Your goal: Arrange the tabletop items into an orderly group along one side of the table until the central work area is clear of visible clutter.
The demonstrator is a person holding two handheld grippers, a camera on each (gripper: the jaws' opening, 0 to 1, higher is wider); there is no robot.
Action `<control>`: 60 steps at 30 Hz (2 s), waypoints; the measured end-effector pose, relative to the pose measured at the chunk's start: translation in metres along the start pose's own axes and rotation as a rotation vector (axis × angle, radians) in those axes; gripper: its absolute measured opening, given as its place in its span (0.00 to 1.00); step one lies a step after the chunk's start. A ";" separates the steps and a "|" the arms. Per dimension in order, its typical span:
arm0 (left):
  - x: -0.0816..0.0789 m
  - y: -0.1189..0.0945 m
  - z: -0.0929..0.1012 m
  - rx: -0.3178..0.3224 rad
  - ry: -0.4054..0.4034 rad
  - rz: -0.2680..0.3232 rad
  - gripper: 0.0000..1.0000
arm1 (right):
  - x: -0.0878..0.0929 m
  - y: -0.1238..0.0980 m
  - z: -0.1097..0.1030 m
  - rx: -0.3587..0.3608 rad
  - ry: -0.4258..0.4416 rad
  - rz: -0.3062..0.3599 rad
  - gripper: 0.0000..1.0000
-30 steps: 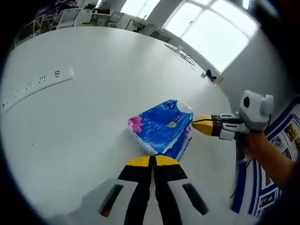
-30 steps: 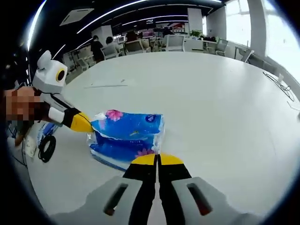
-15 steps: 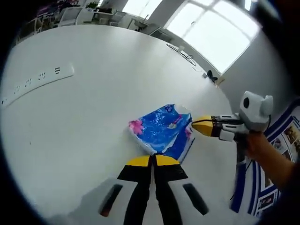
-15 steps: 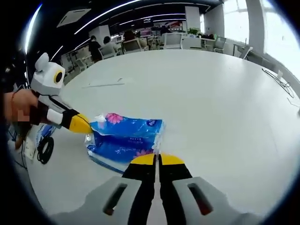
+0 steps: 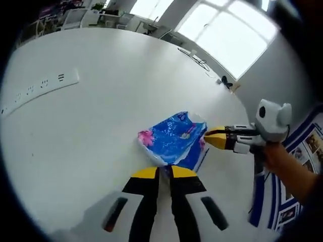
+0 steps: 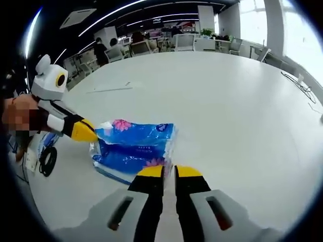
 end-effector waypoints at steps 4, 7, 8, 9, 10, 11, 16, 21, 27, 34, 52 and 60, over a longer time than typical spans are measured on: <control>0.000 0.000 0.001 0.001 0.008 -0.001 0.13 | 0.001 -0.001 0.000 0.008 0.005 0.000 0.10; -0.002 -0.001 0.002 -0.006 0.016 0.006 0.17 | 0.001 -0.002 0.000 0.008 0.007 0.001 0.10; -0.003 -0.001 0.002 -0.005 0.016 0.008 0.18 | 0.001 -0.003 0.000 0.009 0.008 0.006 0.11; -0.004 -0.002 0.002 -0.002 0.016 0.010 0.18 | 0.001 -0.003 0.000 0.009 0.010 0.008 0.11; -0.004 -0.002 0.002 -0.001 0.016 0.011 0.18 | 0.001 -0.004 0.000 0.011 0.012 0.006 0.11; -0.004 -0.003 0.002 0.000 0.017 0.012 0.19 | 0.001 -0.004 0.001 0.013 0.011 0.007 0.12; -0.006 -0.005 0.004 0.001 0.033 0.018 0.25 | -0.001 -0.006 0.004 0.024 0.018 0.016 0.14; -0.007 -0.007 0.004 0.004 0.042 0.020 0.28 | -0.004 -0.008 0.004 0.025 0.031 0.033 0.15; -0.009 -0.011 0.006 0.007 0.056 0.030 0.35 | -0.008 -0.011 0.002 0.027 0.031 0.046 0.17; -0.012 -0.018 0.010 0.016 0.073 0.042 0.41 | -0.012 -0.015 -0.001 0.028 0.031 0.053 0.22; -0.020 -0.043 0.014 0.010 0.109 0.086 0.60 | -0.023 -0.030 -0.011 0.033 0.031 0.073 0.34; -0.022 -0.054 0.016 0.016 0.127 0.095 0.66 | -0.027 -0.039 -0.018 0.019 0.024 0.081 0.43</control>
Point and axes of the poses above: the point that each gripper's makers call its tool centre point, and the gripper's own axes: y roughly forward along the fingers, z roughly to its right, x roughly out of its underside, the point moved 9 cm from there along -y, roughly backward along the fingers, and after that the axes turned 6 degrees about -y, right-handed, at the moved point
